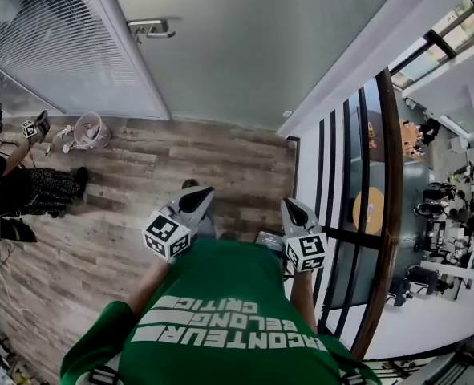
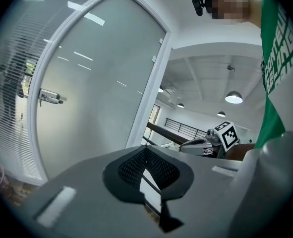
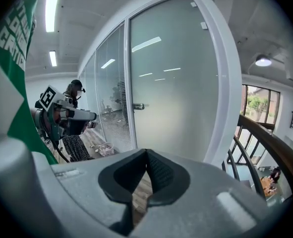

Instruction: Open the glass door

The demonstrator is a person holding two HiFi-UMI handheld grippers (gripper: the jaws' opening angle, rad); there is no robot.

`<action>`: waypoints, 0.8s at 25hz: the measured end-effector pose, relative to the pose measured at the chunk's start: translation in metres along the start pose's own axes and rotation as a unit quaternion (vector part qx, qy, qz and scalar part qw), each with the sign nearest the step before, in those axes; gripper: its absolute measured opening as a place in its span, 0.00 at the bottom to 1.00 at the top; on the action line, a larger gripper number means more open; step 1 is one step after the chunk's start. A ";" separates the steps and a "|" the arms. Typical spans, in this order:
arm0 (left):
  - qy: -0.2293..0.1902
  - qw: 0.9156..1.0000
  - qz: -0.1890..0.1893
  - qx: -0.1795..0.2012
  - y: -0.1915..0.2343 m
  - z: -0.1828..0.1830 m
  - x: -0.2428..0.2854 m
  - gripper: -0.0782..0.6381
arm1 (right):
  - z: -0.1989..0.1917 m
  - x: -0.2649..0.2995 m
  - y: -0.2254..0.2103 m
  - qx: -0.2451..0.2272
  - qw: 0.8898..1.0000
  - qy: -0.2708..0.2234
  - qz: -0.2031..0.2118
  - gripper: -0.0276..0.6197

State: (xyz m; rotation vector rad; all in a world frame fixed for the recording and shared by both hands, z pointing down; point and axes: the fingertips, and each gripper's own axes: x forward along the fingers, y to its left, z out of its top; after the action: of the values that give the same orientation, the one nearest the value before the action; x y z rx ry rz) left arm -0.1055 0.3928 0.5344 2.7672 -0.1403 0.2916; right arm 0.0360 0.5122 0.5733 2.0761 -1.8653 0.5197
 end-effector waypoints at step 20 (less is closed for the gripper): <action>-0.045 0.998 0.051 -0.019 0.193 0.092 0.000 0.13 | 0.121 0.164 -0.015 -0.048 0.999 0.018 0.010 0.03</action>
State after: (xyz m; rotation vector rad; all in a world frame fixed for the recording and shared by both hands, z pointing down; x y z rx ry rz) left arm -0.1148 0.1796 0.5147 2.7409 -0.3059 0.1886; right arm 0.0734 0.3136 0.5413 1.9758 -1.8562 0.4608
